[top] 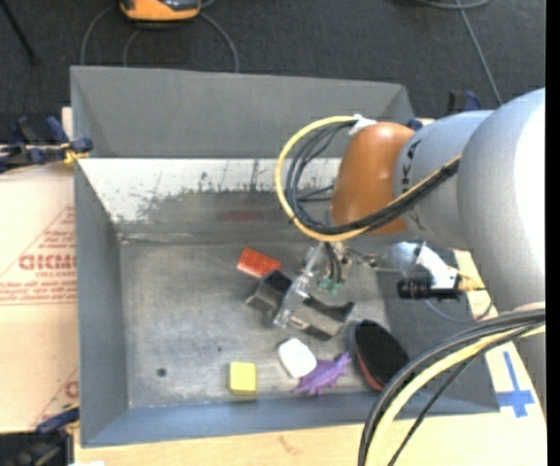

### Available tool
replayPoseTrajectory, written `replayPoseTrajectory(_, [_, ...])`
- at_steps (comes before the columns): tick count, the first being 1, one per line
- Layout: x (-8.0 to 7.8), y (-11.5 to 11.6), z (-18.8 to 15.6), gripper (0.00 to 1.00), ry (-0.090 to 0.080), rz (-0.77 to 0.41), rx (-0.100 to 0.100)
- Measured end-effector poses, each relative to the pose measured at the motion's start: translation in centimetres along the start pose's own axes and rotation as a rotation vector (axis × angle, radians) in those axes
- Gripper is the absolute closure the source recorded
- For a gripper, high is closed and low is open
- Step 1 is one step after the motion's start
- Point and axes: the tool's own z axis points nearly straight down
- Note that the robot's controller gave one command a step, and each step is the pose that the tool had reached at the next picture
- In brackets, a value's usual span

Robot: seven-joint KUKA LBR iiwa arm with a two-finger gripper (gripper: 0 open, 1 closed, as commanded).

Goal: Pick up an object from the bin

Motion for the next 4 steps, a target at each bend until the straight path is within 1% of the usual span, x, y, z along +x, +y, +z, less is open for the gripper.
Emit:
replayPoseTrajectory(1, [0.0,0.0,-0.1,1.0,-0.003,-0.001,-0.001])
replayPoseTrajectory(2, [0.2,0.1,-0.6,1.0,-0.001,-0.003,-0.002])
replayPoseTrajectory(3, [0.1,0.1,-1.0,1.0,-0.013,-0.005,-0.004])
replayPoseTrajectory(4, [0.1,0.0,-1.5,1.0,-0.016,-0.005,-0.003])
